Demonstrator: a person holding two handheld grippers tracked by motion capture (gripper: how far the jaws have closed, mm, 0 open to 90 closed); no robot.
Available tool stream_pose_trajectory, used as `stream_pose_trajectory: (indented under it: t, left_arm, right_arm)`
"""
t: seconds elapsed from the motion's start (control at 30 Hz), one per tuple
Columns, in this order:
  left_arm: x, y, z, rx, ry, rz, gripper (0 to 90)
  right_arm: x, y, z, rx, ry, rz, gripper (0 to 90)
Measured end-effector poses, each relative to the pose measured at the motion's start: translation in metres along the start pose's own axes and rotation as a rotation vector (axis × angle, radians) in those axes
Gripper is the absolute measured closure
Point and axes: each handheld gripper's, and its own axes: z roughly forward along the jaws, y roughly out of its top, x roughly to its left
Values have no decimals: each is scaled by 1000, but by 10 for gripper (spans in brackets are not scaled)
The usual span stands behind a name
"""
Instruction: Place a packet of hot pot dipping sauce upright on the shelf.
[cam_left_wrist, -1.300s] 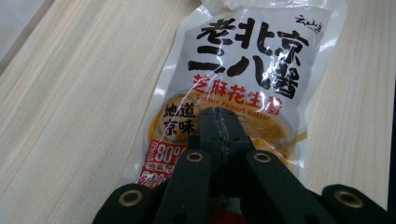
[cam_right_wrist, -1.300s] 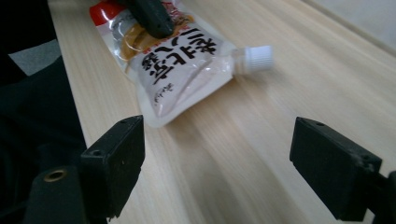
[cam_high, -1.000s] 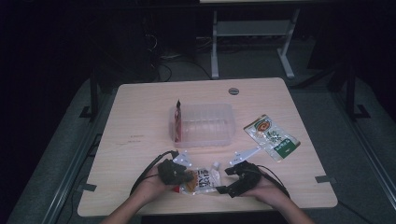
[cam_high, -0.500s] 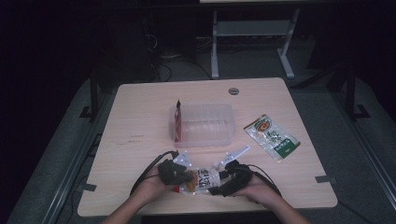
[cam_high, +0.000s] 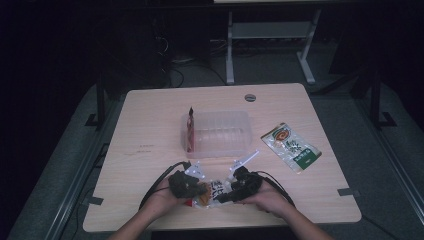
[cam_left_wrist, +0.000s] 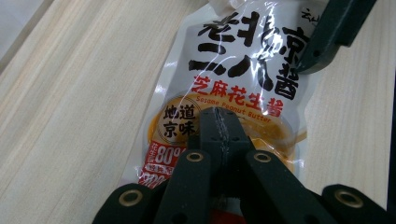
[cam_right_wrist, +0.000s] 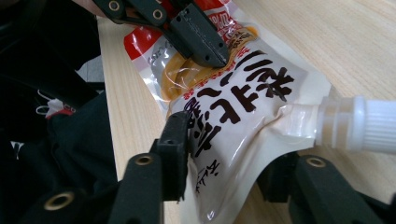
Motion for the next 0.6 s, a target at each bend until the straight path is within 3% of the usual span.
stream_pose_trajectory:
  t: [0.23, 0.43, 0.6]
  left_arm:
    - [1, -1, -1, -5, -9, -5, 899]
    - [2, -4, -4, -27, -30, -22, 899]
    - [1, -5, -10, -45, -36, -22, 899]
  right_arm:
    - [3, 1, -3, -12, -11, -14, 731]
    - [6, 3, -6, -19, -35, -71, 842]
    - [6, 4, -11, -35, -27, -82, 890]
